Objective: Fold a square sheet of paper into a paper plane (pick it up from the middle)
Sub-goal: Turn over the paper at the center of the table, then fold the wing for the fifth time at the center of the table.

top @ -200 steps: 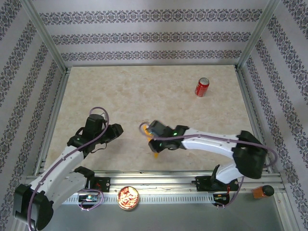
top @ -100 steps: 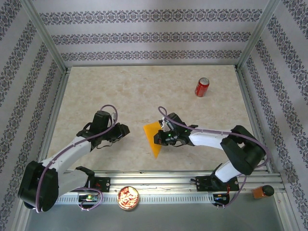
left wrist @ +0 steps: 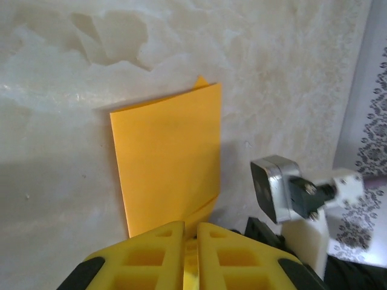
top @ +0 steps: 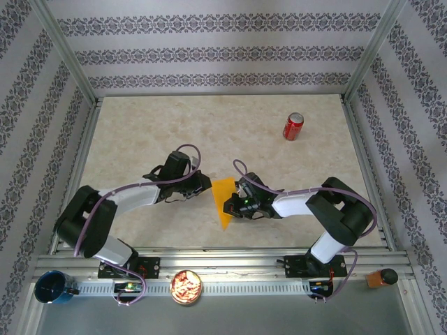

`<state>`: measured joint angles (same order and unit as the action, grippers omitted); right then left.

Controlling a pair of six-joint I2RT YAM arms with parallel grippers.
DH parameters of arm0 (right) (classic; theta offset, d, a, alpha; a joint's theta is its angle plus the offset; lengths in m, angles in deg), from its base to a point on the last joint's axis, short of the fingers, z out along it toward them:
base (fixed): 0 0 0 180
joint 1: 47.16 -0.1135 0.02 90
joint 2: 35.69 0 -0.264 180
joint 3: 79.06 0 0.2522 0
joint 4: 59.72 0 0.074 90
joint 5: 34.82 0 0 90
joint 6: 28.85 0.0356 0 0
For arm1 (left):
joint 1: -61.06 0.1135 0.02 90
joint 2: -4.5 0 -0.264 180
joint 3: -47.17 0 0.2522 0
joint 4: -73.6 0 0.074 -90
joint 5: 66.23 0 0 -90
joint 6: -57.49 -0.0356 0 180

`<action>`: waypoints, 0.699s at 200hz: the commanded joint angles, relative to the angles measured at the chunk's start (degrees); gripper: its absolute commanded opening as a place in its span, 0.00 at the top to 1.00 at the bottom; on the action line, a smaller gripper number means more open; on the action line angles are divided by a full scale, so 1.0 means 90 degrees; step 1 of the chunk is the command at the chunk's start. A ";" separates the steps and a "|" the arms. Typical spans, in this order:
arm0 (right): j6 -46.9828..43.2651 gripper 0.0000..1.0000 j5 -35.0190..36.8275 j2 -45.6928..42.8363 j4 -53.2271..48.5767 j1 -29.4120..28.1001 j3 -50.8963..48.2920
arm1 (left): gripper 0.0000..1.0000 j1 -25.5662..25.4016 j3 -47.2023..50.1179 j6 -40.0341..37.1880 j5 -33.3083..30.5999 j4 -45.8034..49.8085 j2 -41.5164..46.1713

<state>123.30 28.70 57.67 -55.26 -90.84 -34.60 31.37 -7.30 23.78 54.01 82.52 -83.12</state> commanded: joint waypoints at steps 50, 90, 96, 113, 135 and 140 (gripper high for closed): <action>0.0518 0.88 0.0313 -0.0117 0.0352 -0.0123 -0.0295 | 0.91 -0.0295 -0.0250 0.0444 -0.0154 -0.1252 -0.1345; 0.0208 0.73 0.0238 -0.1025 0.0019 0.0458 -0.0375 | 0.94 -0.0287 0.0341 0.0549 -0.0482 -0.1513 -0.1359; 0.0104 0.71 0.0261 -0.1114 -0.0228 0.0587 -0.0358 | 0.94 -0.0290 0.0414 0.0562 -0.0468 -0.1574 -0.1372; -0.0040 0.69 0.0046 -0.1149 -0.0793 0.1010 -0.0239 | 0.95 -0.0280 0.0601 0.0622 -0.0399 -0.1835 -0.1426; -0.0301 0.69 0.0069 -0.1129 -0.1487 0.1334 -0.0068 | 0.95 -0.0275 0.0804 0.0722 -0.0390 -0.2086 -0.1467; -0.0340 0.68 0.0138 -0.1148 -0.1624 0.1355 -0.0039 | 0.95 -0.0266 0.0834 0.0736 -0.0419 -0.2084 -0.1461</action>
<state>123.85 29.40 47.53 -60.00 -80.37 -36.57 29.18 -2.93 28.90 52.02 64.13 -95.27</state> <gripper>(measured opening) 0.312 0.052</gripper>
